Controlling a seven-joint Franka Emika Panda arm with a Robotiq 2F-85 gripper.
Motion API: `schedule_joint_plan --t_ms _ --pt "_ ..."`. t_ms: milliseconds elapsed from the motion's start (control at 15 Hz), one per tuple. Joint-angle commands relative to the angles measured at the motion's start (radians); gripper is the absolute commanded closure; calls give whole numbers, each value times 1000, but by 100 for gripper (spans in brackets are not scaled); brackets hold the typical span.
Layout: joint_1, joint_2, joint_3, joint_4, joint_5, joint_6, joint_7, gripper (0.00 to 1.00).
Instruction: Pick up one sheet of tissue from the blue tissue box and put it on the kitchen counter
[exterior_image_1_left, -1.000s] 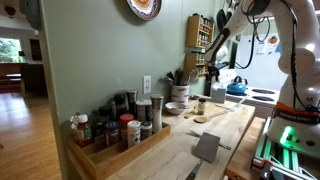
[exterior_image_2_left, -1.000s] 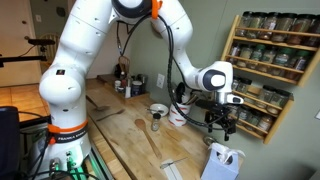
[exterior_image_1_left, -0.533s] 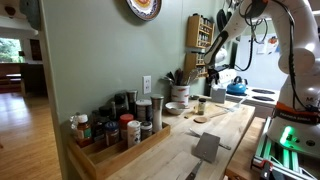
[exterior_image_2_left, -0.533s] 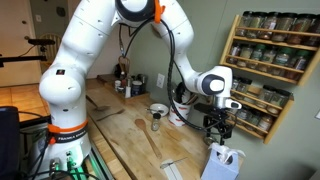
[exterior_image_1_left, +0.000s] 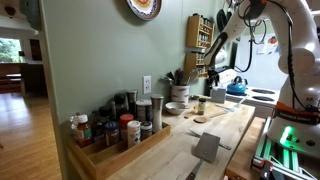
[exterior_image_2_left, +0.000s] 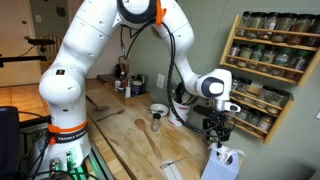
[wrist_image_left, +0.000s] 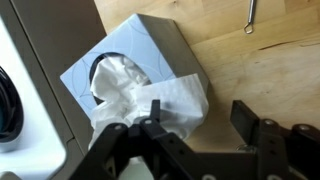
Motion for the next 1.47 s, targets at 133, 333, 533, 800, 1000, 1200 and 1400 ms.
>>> schedule_joint_plan --t_ms 133,333,533,800,1000,1200,1400 --pt "-4 15 0 25 4 -20 -16 54" --pt "-4 15 -2 29 2 -21 -16 81" --pt "-5 15 -3 34 2 -23 -16 100" --pt "-7 7 -3 38 4 -24 -20 100" --pt "-18 -31 12 26 35 -37 -49 100" --pt "-41 -97 39 -1 111 -80 -127 100" --pt "-74 -166 57 -17 228 -159 -229 100"
